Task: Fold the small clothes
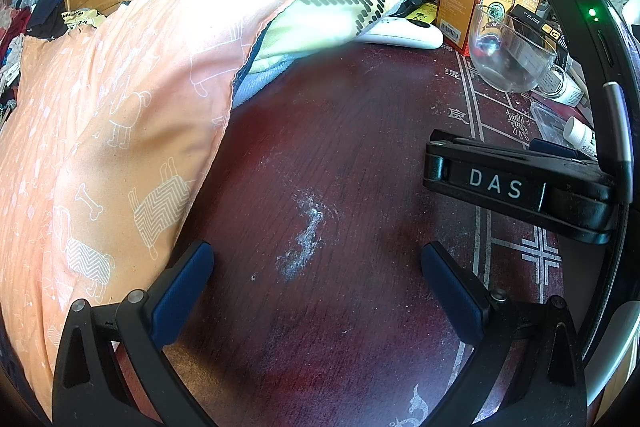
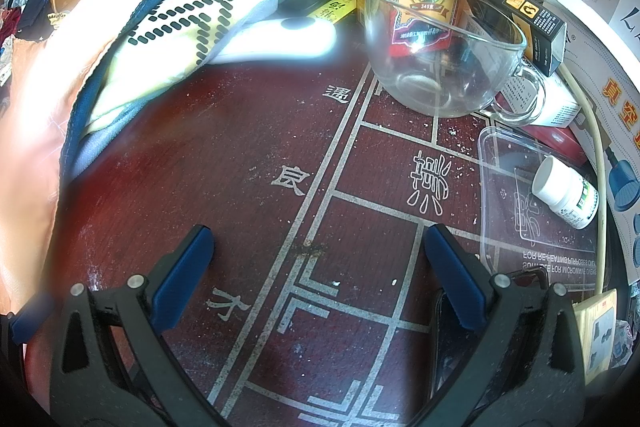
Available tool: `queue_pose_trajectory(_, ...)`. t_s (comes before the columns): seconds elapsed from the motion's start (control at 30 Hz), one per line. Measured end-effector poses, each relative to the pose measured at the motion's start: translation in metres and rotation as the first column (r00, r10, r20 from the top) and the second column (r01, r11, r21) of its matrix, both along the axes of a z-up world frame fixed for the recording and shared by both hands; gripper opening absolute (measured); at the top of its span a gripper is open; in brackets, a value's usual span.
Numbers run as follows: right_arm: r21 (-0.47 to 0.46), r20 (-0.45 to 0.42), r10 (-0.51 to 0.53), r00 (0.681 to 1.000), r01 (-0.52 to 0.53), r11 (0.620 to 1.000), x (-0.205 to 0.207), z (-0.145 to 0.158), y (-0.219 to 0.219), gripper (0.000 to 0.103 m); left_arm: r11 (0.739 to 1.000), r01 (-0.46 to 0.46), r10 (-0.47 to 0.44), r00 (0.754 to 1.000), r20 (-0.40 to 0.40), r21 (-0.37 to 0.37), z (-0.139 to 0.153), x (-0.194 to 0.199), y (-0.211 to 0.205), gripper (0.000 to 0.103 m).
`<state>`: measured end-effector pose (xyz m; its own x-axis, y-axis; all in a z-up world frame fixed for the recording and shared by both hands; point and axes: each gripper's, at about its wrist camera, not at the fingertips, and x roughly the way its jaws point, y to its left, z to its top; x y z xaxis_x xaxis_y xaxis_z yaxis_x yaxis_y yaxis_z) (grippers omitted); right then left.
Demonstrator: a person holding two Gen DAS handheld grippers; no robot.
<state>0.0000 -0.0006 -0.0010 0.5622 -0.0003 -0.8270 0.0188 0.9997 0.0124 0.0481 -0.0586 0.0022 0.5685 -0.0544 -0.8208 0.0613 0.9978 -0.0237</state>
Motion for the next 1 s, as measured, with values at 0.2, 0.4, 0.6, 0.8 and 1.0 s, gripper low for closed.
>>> queue_pose_trajectory(0.2, 0.000, 0.000, 0.000, 1.000, 0.000, 1.000, 0.0000, 0.0000, 0.0000, 0.103, 1.000, 0.000, 0.000, 1.000, 0.000, 0.000, 0.0002, 0.0000, -0.0002, 0.103)
queue_pose_trajectory(0.4, 0.000, 0.000, 0.000, 1.000, 0.000, 1.000, 0.0000, 0.0000, 0.0000, 0.103, 1.000, -0.009, 0.009, 1.000, 0.000, -0.002, 0.0008, -0.0005, 0.0017, 0.103)
queue_pose_trajectory(0.6, 0.000, 0.000, 0.000, 1.000, 0.000, 1.000, 0.0000, 0.0000, 0.0000, 0.103, 1.000, -0.016, 0.016, 1.000, 0.001, -0.001, 0.0012, -0.0013, 0.0030, 0.103)
queue_pose_trajectory(0.8, 0.000, 0.000, 0.000, 1.000, 0.000, 1.000, 0.0000, 0.0000, 0.0000, 0.103, 1.000, -0.024, 0.024, 1.000, 0.001, -0.002, 0.0008, -0.0009, 0.0043, 0.103)
queue_pose_trajectory(1.0, 0.000, 0.000, 0.000, 1.000, 0.000, 1.000, 0.0000, 0.0000, 0.0000, 0.103, 1.000, -0.024, 0.024, 1.000, 0.001, -0.002, 0.0014, -0.0004, 0.0048, 0.103)
